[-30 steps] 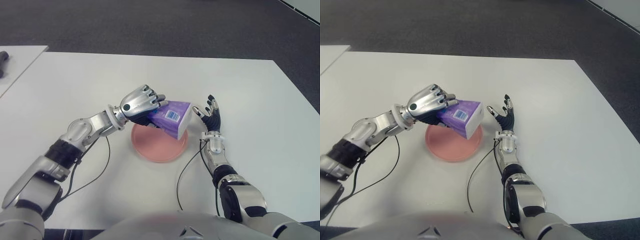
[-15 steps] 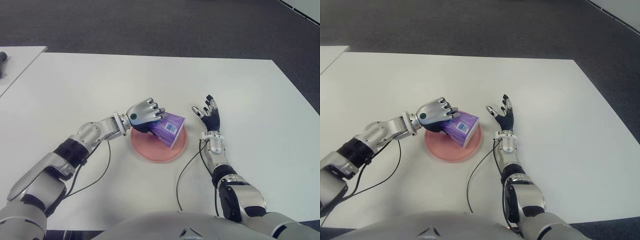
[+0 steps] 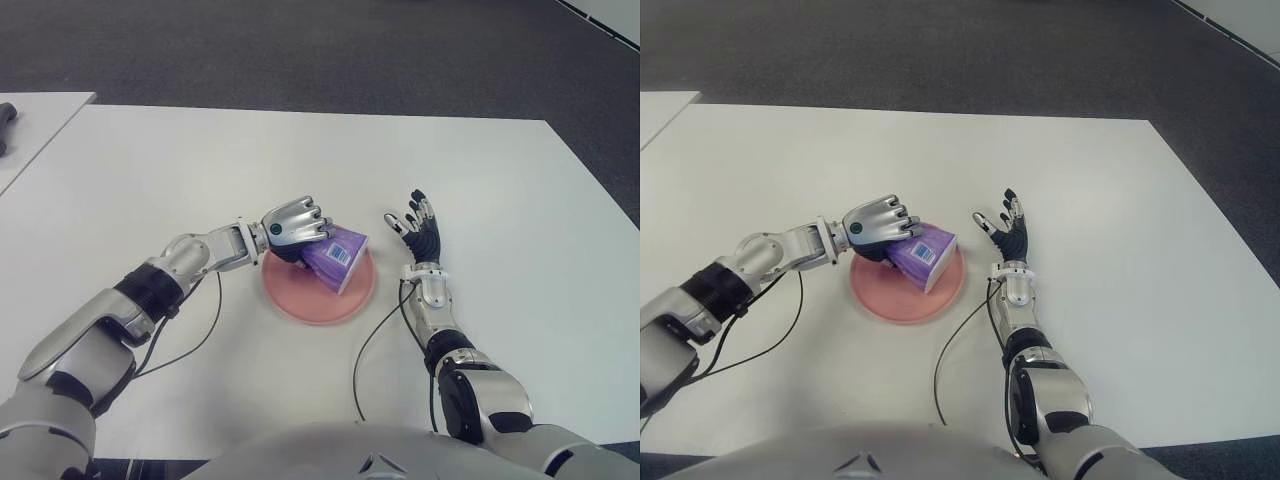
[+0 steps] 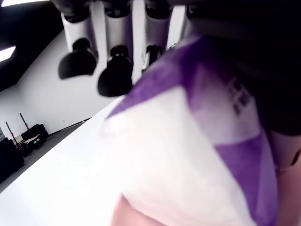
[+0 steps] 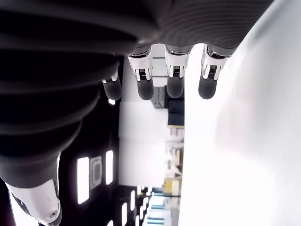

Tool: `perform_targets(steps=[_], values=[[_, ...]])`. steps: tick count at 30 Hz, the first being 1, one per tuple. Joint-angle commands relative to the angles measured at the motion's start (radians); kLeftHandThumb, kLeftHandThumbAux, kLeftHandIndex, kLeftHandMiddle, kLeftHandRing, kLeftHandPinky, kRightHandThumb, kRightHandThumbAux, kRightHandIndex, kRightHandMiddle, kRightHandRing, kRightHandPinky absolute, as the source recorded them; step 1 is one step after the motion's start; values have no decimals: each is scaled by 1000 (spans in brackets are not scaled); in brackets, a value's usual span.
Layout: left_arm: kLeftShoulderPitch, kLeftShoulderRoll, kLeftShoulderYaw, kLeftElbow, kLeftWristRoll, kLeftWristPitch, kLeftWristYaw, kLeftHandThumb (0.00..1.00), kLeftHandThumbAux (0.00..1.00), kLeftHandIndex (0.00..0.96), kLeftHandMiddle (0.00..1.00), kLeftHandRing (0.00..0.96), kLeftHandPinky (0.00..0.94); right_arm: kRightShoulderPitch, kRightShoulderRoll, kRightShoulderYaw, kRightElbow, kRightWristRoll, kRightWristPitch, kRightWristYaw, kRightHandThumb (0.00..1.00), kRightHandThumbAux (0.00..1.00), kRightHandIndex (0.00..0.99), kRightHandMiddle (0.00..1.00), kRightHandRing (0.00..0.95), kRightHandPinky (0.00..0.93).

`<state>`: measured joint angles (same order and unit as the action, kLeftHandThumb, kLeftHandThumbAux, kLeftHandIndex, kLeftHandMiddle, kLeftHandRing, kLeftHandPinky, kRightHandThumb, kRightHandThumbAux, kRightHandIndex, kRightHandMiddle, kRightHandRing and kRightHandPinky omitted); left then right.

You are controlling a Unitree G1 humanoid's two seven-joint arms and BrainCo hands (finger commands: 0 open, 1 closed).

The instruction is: Put the tissue paper into the plate.

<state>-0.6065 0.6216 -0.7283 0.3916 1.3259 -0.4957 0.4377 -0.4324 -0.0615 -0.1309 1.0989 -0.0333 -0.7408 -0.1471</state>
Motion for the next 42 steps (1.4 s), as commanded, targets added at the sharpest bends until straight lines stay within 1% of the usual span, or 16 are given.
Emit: perform_targets(steps=[1, 6, 12, 14, 15, 16, 17, 18, 19, 21, 22, 23, 24, 26, 32, 42], values=[[25, 19, -44, 13, 28, -2, -70, 854, 656, 445, 495, 790, 838, 60, 12, 1, 54, -2, 34, -6, 131, 676, 0, 0, 0, 7], [44, 62, -23, -50, -1, -15, -96, 853, 656, 444, 492, 792, 846, 58, 12, -5, 57, 7, 40, 9, 132, 676, 0, 0, 0, 11], [47, 51, -11, -44, -29, -8, -87, 852, 656, 444, 491, 794, 836, 58, 10, -3, 59, 1, 39, 6, 140, 683, 5, 0, 0, 15], [41, 38, -3, -10, -78, -47, -66, 850, 656, 443, 491, 782, 809, 56, 5, -2, 62, 4, 51, 23, 143, 685, 6, 0, 0, 14], [36, 31, 2, 10, -105, -71, -57, 792, 672, 434, 573, 749, 759, 55, 2, -2, 63, 6, 56, 32, 143, 685, 7, 0, 0, 12], [27, 25, 6, 31, -135, -98, -58, 771, 678, 431, 603, 737, 741, 54, -1, -5, 67, 10, 62, 43, 143, 685, 8, 0, 0, 12], [21, 22, 8, 44, -152, -114, -61, 613, 614, 402, 621, 692, 678, 52, -4, -6, 70, 12, 64, 49, 141, 685, 8, 0, 0, 12], [16, 21, 8, 52, -160, -123, -63, 510, 573, 383, 632, 662, 638, 51, -5, -8, 72, 13, 65, 52, 139, 685, 8, 0, 0, 13], [8, 21, 9, 63, -179, -141, -84, 473, 558, 377, 636, 651, 624, 51, -6, -10, 74, 15, 68, 56, 138, 685, 9, 0, 0, 13], [-2, 24, 7, 76, -207, -168, -126, 319, 469, 263, 360, 341, 328, 50, -6, -12, 77, 17, 72, 57, 134, 687, 9, 0, 0, 24], [-11, 30, 4, 76, -217, -180, -162, 294, 454, 242, 312, 287, 275, 50, -5, -13, 78, 15, 73, 49, 133, 687, 9, 0, 0, 25], [-17, 34, 2, 75, -222, -187, -185, 239, 390, 161, 200, 183, 176, 50, -5, -13, 79, 13, 72, 42, 133, 689, 9, 0, 0, 28], [-20, 39, 1, 71, -227, -191, -211, 204, 349, 110, 128, 117, 112, 50, -5, -12, 81, 10, 72, 32, 132, 690, 9, 0, 0, 30], [-20, 50, 6, 51, -240, -192, -260, 173, 294, 56, 65, 60, 57, 49, -5, -9, 85, 2, 70, 15, 133, 691, 10, 0, 0, 31], [16, 97, 62, -84, -352, -183, -468, 180, 191, 5, 6, 6, 6, 40, -4, -8, 97, 1, 76, 9, 144, 699, 10, 0, 0, 22], [53, 79, 118, -108, -524, -188, -648, 239, 145, 0, 0, 0, 0, 22, -1, -27, 111, 34, 103, 49, 157, 697, 8, 0, 0, 21]])
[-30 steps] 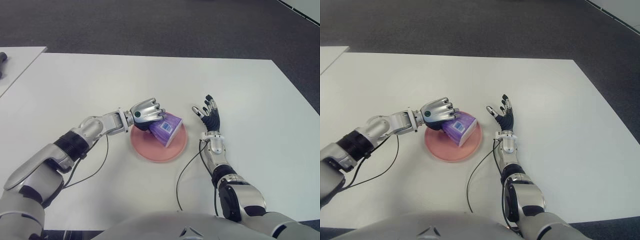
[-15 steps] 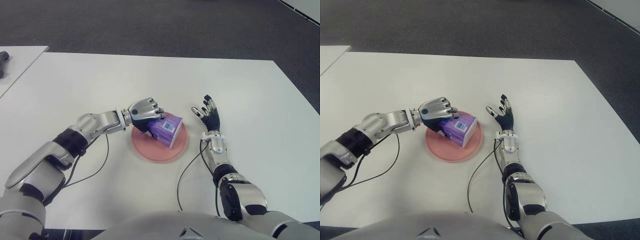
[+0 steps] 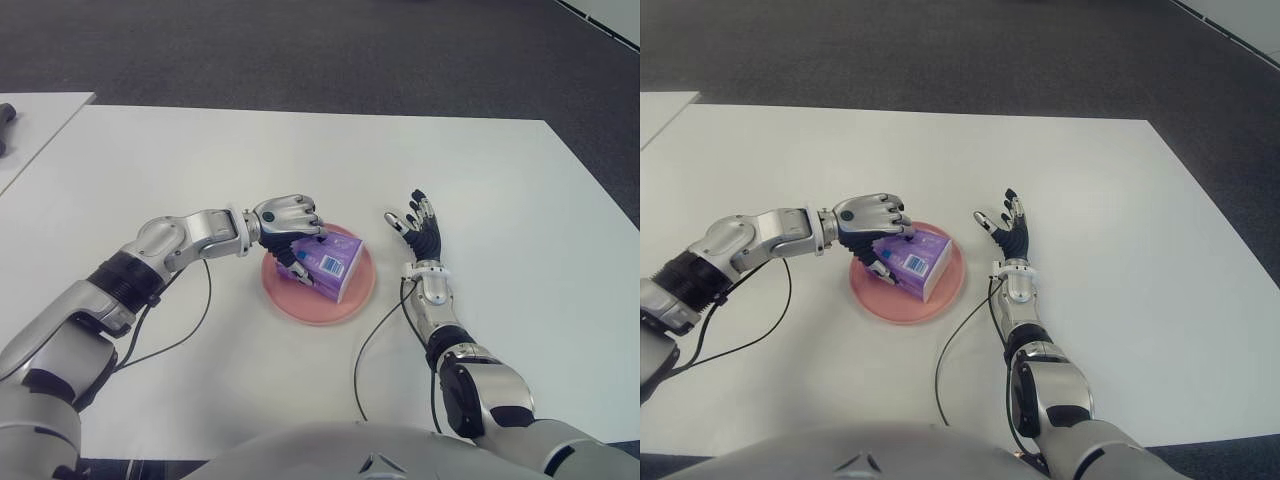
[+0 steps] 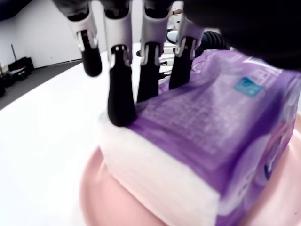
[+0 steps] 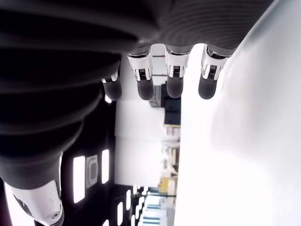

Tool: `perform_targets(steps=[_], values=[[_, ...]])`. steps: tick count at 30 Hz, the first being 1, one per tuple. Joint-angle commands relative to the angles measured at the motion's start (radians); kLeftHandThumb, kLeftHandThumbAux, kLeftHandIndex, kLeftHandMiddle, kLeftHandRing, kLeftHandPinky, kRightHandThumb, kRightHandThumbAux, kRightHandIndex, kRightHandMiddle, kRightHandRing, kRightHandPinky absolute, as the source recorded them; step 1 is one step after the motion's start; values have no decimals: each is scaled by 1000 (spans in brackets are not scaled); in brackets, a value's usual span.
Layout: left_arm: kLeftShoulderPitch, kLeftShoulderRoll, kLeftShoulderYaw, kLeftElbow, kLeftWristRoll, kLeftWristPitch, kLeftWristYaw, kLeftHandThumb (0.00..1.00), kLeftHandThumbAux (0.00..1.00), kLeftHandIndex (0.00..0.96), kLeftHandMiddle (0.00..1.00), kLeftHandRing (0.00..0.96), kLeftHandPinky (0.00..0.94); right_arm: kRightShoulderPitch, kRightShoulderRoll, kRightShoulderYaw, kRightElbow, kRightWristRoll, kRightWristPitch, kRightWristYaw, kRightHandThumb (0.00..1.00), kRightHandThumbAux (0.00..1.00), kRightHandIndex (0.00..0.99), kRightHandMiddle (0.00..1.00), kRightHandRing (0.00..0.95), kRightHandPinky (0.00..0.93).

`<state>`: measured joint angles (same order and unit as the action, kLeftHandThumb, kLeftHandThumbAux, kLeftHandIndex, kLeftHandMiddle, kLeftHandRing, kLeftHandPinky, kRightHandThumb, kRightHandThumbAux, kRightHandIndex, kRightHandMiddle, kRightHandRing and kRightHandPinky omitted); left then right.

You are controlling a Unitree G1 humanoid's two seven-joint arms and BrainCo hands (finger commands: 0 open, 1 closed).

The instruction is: Put the tissue paper into the plate.

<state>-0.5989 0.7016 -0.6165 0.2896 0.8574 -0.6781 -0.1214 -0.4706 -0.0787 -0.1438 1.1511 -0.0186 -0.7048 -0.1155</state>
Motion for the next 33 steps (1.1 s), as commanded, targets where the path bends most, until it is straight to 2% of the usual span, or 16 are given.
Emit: perform_targets(steps=[1, 5, 11, 17, 22, 25, 29, 32, 33], values=[[49, -3, 12, -8, -69, -5, -102, 241, 144, 0, 0, 0, 0, 59, 16, -15, 59, 22, 68, 20, 158, 697, 8, 0, 0, 21], [65, -5, 36, -30, -124, 6, -160, 252, 135, 0, 0, 0, 0, 58, 21, -22, 60, 34, 66, 29, 163, 699, 10, 3, 0, 31], [97, -24, 81, -42, -212, 22, -209, 273, 122, 0, 0, 0, 0, 60, 31, -24, 60, 25, 46, -7, 168, 707, 13, 10, 0, 42], [126, -39, 130, -52, -270, 37, -217, 306, 115, 0, 0, 0, 0, 60, 36, -15, 62, 4, 30, -58, 167, 711, 14, 10, 0, 42], [143, -58, 184, -42, -289, 27, -160, 352, 109, 0, 0, 0, 0, 57, 29, 1, 65, -8, 40, -35, 165, 701, 13, 2, 0, 27], [139, -58, 234, -29, -336, 9, -147, 373, 100, 0, 0, 0, 0, 55, 26, 3, 68, -9, 41, -31, 163, 696, 12, 0, 0, 27], [118, -28, 336, -42, -509, 28, -211, 397, 99, 0, 0, 0, 0, 52, 26, 6, 72, -11, 45, -35, 159, 695, 13, 1, 0, 35], [134, -62, 409, -62, -618, 99, -212, 386, 114, 0, 0, 0, 0, 49, 30, 2, 75, -5, 47, -33, 155, 697, 14, 3, 0, 34], [147, -99, 438, -68, -648, 136, -181, 375, 122, 0, 0, 0, 0, 49, 32, 0, 77, -4, 47, -35, 154, 697, 15, 4, 0, 34]])
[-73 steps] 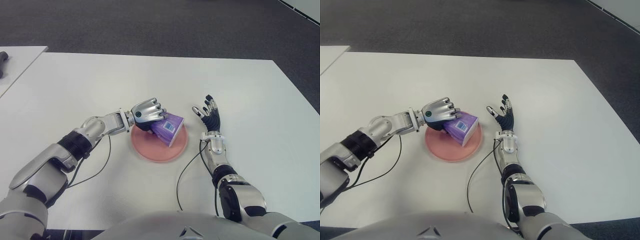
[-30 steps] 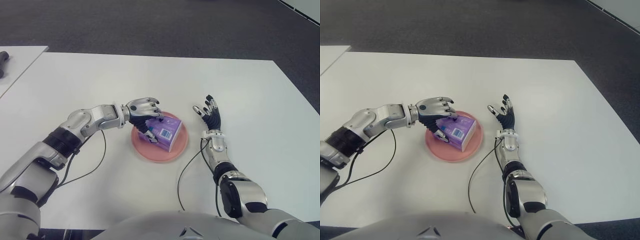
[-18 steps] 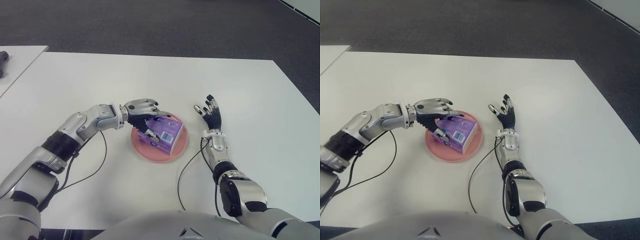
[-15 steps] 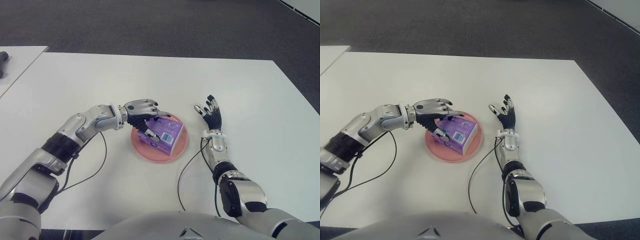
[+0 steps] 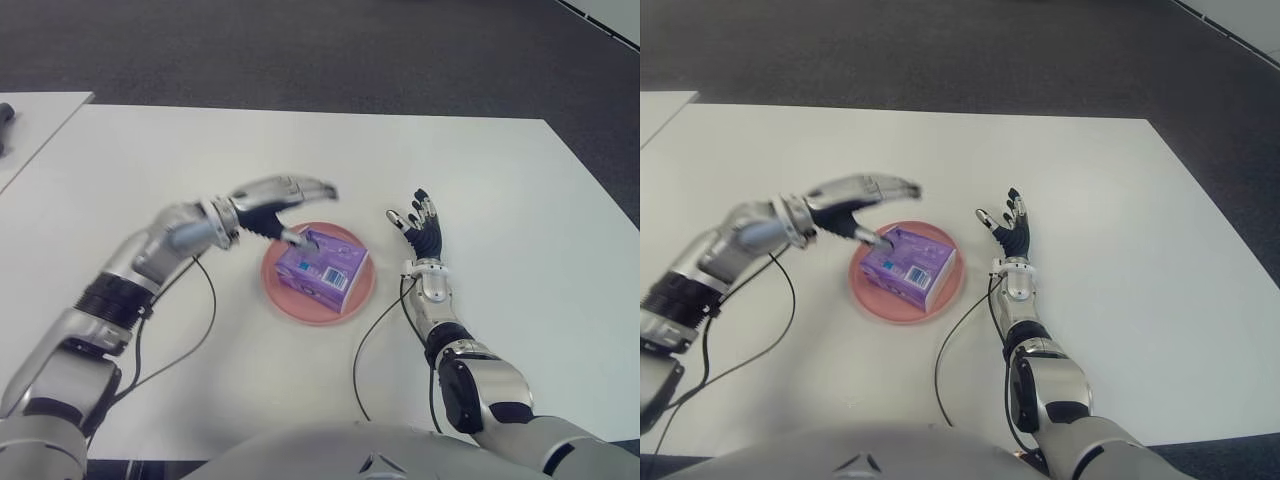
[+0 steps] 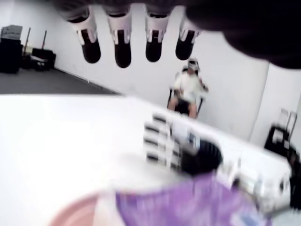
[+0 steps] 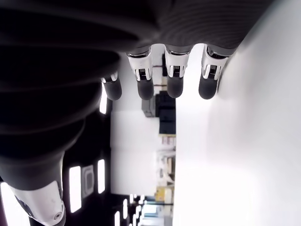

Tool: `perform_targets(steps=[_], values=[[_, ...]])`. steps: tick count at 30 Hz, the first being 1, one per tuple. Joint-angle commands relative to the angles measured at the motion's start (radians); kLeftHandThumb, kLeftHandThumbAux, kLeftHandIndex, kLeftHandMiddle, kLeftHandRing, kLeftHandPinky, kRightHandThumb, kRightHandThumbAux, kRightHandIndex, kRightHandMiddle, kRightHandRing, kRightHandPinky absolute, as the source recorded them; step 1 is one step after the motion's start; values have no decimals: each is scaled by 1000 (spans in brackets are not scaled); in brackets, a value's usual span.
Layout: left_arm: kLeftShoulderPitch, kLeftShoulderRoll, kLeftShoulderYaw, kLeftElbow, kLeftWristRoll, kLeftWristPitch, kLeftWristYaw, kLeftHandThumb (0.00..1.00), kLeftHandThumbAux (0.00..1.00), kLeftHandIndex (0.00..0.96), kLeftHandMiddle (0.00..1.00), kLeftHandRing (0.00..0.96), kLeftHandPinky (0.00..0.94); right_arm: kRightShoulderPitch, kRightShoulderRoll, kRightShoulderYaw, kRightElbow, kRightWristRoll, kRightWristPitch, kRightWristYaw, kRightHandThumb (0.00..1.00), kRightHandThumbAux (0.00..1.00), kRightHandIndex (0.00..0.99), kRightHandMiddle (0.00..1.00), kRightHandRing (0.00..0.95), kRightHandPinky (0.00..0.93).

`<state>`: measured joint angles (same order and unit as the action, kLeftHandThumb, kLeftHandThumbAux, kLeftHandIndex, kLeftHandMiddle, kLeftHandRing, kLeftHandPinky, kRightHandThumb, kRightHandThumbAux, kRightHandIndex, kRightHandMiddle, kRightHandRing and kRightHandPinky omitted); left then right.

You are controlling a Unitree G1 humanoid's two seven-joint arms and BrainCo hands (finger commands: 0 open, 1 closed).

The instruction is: Put the tissue paper into the plate.

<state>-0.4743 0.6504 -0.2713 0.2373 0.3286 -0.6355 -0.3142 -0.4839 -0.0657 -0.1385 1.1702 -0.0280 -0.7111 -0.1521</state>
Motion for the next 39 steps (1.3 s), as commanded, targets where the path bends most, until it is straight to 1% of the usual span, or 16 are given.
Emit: perform_targets(steps=[1, 2, 3, 5, 6, 7, 8, 11, 13, 15, 18, 23, 26, 31, 36, 39], values=[[31, -73, 111, -20, -136, 117, 34, 318, 161, 0, 0, 0, 0, 61, 21, -6, 59, 6, 54, 0, 152, 696, 15, 4, 0, 34], [26, -110, 144, 6, -151, 144, 83, 282, 186, 0, 0, 0, 0, 60, 24, -6, 61, 5, 53, -5, 151, 696, 15, 5, 0, 35], [19, -133, 165, 26, -158, 161, 114, 236, 222, 0, 0, 0, 0, 59, 26, -6, 62, 4, 52, -10, 149, 693, 15, 4, 0, 35], [0, -161, 195, 69, -158, 177, 161, 195, 254, 0, 0, 0, 0, 56, 29, -5, 63, 3, 52, -17, 147, 692, 15, 4, 0, 35], [-12, -188, 218, 97, -153, 206, 214, 179, 266, 0, 0, 0, 0, 56, 32, -5, 64, 2, 51, -19, 147, 691, 15, 4, 0, 34], [-21, -209, 235, 117, -148, 227, 254, 130, 295, 0, 0, 0, 0, 56, 34, -4, 65, 1, 50, -22, 146, 688, 16, 3, 0, 33], [-21, -236, 252, 119, -148, 265, 292, 99, 313, 0, 0, 0, 0, 56, 37, -3, 67, 1, 49, -22, 146, 686, 17, 3, 0, 32], [-16, -283, 278, 98, -164, 348, 334, 35, 340, 0, 0, 0, 0, 54, 43, -1, 71, 0, 51, -20, 147, 680, 19, 2, 0, 27], [-13, -341, 304, 130, -203, 402, 368, 18, 355, 0, 0, 0, 0, 52, 37, 2, 72, 2, 65, 12, 152, 675, 22, 2, 0, 25], [-12, -378, 325, 155, -229, 429, 389, 9, 369, 0, 0, 0, 0, 48, 26, 2, 72, 6, 81, 41, 156, 671, 24, 2, 0, 25], [-9, -404, 347, 162, -255, 450, 396, 3, 388, 0, 0, 0, 0, 45, 21, 4, 71, 3, 91, 57, 155, 669, 25, 3, 0, 24], [-11, -432, 377, 179, -288, 465, 397, 9, 427, 0, 0, 0, 0, 44, 20, 5, 71, 0, 93, 63, 133, 669, 24, 0, 0, 13], [-14, -444, 395, 215, -299, 447, 408, 13, 441, 0, 0, 0, 0, 41, 24, 9, 79, -12, 99, 31, 118, 669, 22, 0, 0, 15], [-11, -450, 408, 270, -294, 411, 427, 13, 448, 0, 0, 0, 0, 44, 26, 17, 80, -26, 99, 7, 111, 669, 21, 1, 0, 15], [16, -464, 405, 336, -276, 361, 452, 5, 454, 0, 0, 0, 0, 52, 28, 22, 79, -35, 87, -1, 113, 655, 20, 0, 0, 16], [44, -484, 392, 343, -264, 346, 469, 2, 454, 0, 0, 0, 0, 53, 23, 20, 78, -30, 86, 6, 121, 643, 19, 0, 0, 21]])
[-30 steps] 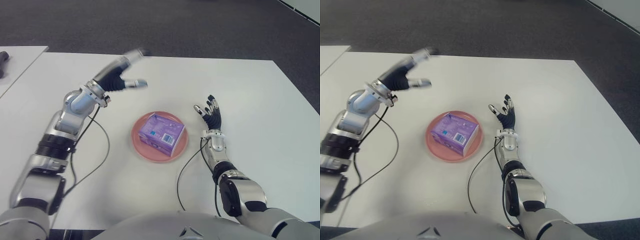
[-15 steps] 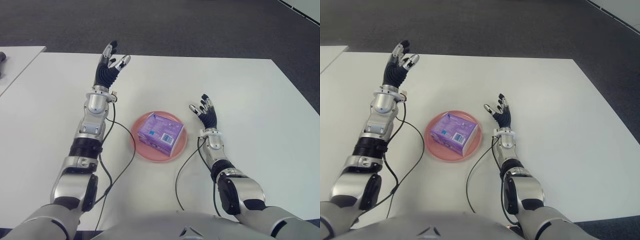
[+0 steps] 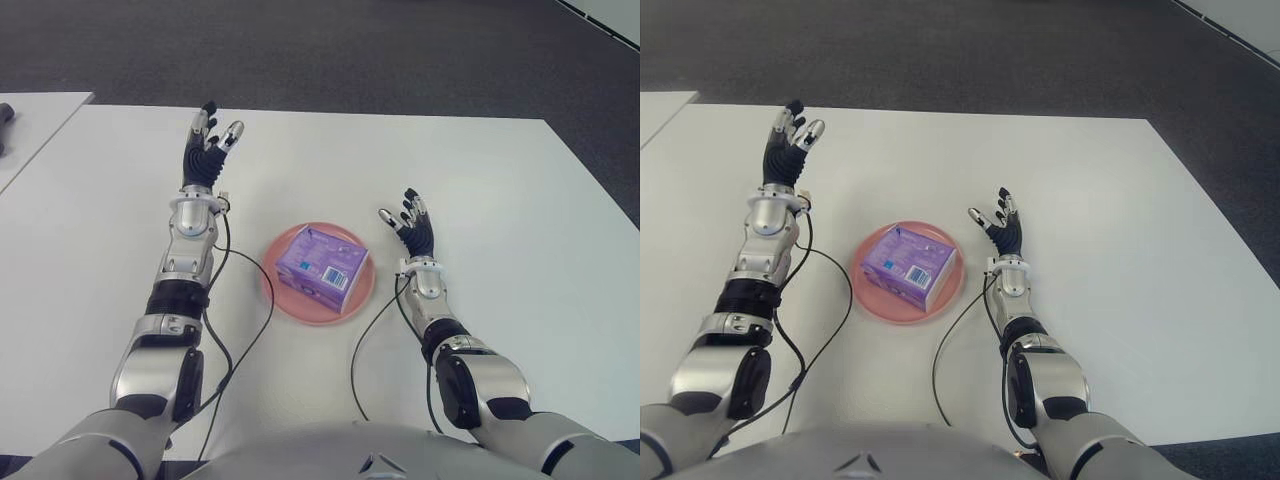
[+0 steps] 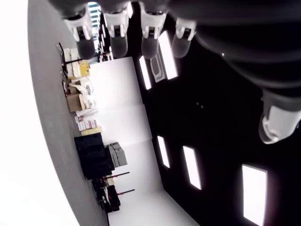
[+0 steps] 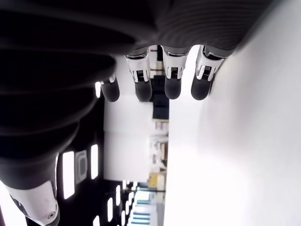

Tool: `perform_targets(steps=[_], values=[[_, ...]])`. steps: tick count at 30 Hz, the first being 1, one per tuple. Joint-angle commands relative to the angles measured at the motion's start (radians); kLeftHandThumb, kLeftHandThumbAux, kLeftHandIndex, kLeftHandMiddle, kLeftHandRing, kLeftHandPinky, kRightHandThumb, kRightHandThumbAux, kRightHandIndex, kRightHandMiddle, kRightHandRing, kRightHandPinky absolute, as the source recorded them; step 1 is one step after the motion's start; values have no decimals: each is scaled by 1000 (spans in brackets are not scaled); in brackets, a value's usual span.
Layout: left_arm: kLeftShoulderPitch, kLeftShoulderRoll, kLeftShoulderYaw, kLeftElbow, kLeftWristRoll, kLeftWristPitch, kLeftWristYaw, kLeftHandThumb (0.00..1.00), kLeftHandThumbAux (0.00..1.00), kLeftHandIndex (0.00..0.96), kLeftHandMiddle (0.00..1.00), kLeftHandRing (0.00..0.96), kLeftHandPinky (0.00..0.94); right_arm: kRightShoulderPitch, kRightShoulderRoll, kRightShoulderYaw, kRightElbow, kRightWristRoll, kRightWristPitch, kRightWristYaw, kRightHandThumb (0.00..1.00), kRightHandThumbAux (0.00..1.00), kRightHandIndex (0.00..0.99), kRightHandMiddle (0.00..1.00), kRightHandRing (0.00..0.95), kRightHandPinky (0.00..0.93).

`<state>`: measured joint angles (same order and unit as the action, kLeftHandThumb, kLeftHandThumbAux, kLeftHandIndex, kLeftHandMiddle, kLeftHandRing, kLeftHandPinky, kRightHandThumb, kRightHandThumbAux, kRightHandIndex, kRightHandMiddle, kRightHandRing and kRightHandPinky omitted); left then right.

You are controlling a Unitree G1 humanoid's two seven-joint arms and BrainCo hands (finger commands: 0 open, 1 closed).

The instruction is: Put the tissue paper into the plate.

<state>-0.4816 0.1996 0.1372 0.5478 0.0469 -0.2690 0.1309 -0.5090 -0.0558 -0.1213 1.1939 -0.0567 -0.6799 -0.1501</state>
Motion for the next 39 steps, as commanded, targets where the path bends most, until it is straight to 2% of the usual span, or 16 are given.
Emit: perform_targets(steps=[1, 6, 10, 15, 17, 24, 28, 33, 39], values=[[64, -43, -22, 28, 23, -23, 30, 2, 454, 0, 0, 0, 0, 78, 12, 1, 54, 1, 55, 8, 123, 642, 19, 0, 0, 23], [123, -90, -52, 28, 46, -41, 52, 3, 453, 0, 0, 0, 0, 78, 10, -6, 52, 14, 54, 29, 153, 631, 22, 0, 0, 17], [146, -105, -64, 37, 53, -54, 58, 4, 451, 0, 0, 0, 0, 79, 7, -9, 51, 18, 57, 42, 163, 624, 22, 0, 0, 11], [193, -127, -82, 69, 70, -94, 73, 11, 448, 0, 0, 0, 0, 72, -6, -15, 53, 24, 79, 68, 154, 634, 21, 2, 0, 12], [212, -131, -88, 88, 77, -116, 81, 13, 449, 0, 0, 0, 0, 47, -19, -36, 49, 49, 102, 96, 148, 643, 20, 2, 0, 13], [280, -151, -115, 65, 123, -159, 129, 12, 460, 0, 0, 0, 0, 48, -13, -46, 40, 56, 92, 71, 132, 662, 16, 7, 0, 33], [325, -161, -142, 101, 167, -225, 178, 5, 483, 0, 0, 0, 0, 55, -5, -42, 35, 48, 83, 37, 131, 683, 16, 13, 0, 43], [301, -159, -164, 292, 209, -341, 241, 4, 499, 0, 0, 0, 0, 65, -3, -25, 33, 26, 71, -2, 123, 705, 14, 15, 0, 34], [266, -157, -177, 385, 226, -404, 281, 19, 473, 0, 0, 0, 0, 72, -8, -5, 30, 4, 59, -20, 99, 718, 13, 6, 0, 23]])
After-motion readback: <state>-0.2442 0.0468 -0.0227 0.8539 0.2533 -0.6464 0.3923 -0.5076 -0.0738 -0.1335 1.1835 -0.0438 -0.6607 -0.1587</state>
